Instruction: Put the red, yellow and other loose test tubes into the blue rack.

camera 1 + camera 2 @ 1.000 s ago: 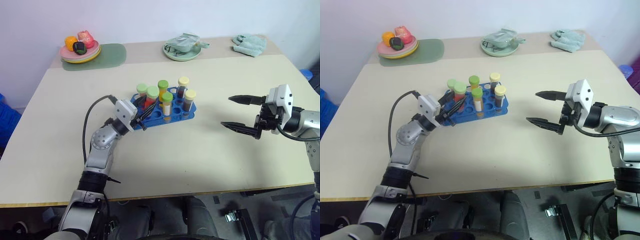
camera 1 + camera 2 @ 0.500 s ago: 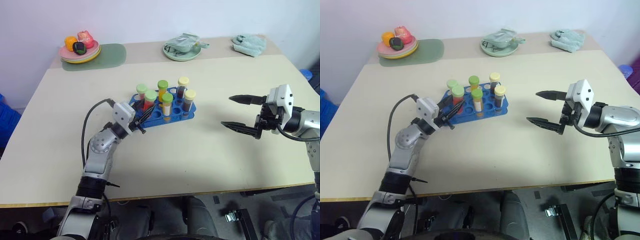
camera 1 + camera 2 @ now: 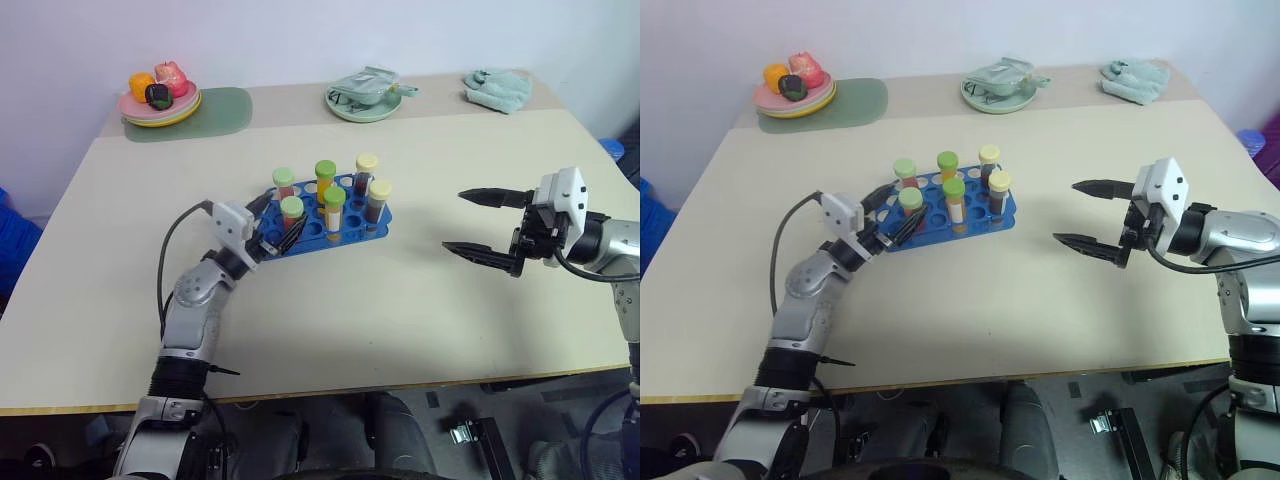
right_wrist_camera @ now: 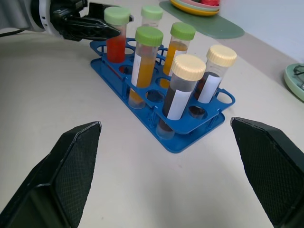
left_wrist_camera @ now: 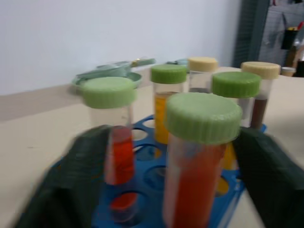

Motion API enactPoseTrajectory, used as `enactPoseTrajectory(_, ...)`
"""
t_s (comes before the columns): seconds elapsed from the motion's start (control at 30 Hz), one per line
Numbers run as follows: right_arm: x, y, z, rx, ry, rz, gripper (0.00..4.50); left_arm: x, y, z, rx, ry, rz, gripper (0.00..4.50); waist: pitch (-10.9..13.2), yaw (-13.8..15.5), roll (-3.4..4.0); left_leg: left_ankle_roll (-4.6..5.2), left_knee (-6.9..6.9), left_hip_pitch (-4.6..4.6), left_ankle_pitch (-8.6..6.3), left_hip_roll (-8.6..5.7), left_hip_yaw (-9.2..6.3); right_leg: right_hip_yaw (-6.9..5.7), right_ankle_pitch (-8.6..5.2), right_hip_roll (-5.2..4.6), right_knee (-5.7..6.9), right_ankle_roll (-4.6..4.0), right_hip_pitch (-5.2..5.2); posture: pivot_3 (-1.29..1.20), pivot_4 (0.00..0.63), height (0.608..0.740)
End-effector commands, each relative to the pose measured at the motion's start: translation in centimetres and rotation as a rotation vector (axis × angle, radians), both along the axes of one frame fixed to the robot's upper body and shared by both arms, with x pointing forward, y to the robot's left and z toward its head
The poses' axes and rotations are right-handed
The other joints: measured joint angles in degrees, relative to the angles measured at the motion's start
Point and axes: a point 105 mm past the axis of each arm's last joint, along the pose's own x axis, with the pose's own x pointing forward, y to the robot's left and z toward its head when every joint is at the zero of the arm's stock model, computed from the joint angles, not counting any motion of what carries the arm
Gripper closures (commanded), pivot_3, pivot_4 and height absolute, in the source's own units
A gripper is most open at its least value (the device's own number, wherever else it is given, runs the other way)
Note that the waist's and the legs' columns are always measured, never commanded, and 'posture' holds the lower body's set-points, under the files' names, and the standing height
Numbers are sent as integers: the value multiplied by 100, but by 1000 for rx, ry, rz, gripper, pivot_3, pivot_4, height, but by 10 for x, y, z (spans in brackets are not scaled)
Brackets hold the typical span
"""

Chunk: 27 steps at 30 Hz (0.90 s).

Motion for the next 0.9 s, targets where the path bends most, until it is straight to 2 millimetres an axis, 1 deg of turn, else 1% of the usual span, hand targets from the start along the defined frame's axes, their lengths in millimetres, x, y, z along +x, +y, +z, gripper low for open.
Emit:
enactPoseTrajectory(0.03,4,-2,9,-2,-49,6,0,-10,19,24,15,-63,-9,166,0,-2,0,0,0,0,0,0,0,0,0,0,0,0,1,0,150,740)
enactPoseTrajectory(0.17,10,-3,6,7,-49,11,0,-24,44,29,108,-25,-55,166,0,-26,0,0,-7,3,0,7,3,2,0,8,1,-1,-3,0,150,740)
enactPoseTrajectory(0.23,12,-5,5,9,-50,10,0,-32,54,32,174,-20,-85,166,0,-23,1,0,-8,4,0,10,5,3,-1,11,2,-1,-4,0,150,740)
enactPoseTrajectory(0.33,14,-9,6,14,-54,2,0,-41,67,38,207,20,-141,166,0,4,1,3,-7,4,-2,7,9,5,-1,8,1,-1,-2,0,150,740)
enactPoseTrajectory(0.4,13,-14,6,16,-42,-1,0,-47,74,43,250,34,-184,166,1,-1,0,5,-7,2,-3,6,9,5,-1,7,1,-1,-3,0,150,740)
enactPoseTrajectory(0.47,10,-21,3,4,-25,-3,0,-51,80,48,255,70,-225,166,1,-6,1,6,-8,3,-4,7,9,5,-1,8,0,-1,-3,0,150,740)
enactPoseTrajectory(0.5,7,-20,1,-4,-13,6,0,-53,89,51,259,93,-236,166,1,-9,2,7,-8,3,-4,7,10,5,-1,8,0,-1,-3,0,150,740)
enactPoseTrajectory(0.53,6,-22,0,-8,-5,10,0,-53,92,54,262,104,-245,166,1,-13,2,7,-9,3,-4,8,10,5,-1,8,1,-1,-4,0,150,740)
enactPoseTrajectory(0.57,3,-19,-1,-10,0,17,0,-57,100,55,275,117,-264,166,2,-17,2,7,-9,2,-4,9,10,5,-1,10,2,-1,-6,0,150,740)
enactPoseTrajectory(0.67,-2,-18,-4,-13,2,12,0,-61,110,56,314,137,-290,166,2,-30,3,7,-13,5,-5,11,15,4,-1,13,2,-2,-7,0,150,740)
enactPoseTrajectory(0.77,-6,-22,-9,-16,14,-7,0,-64,112,56,324,153,-305,166,2,-20,3,9,-13,7,-6,11,19,4,-1,11,3,-2,-6,0,150,740)
enactPoseTrajectory(0.9,-7,-25,-8,-20,17,-25,0,-69,116,50,358,152,-303,166,2,-23,3,10,-12,7,-6,11,19,5,-1,11,3,-2,-6,0,150,740)
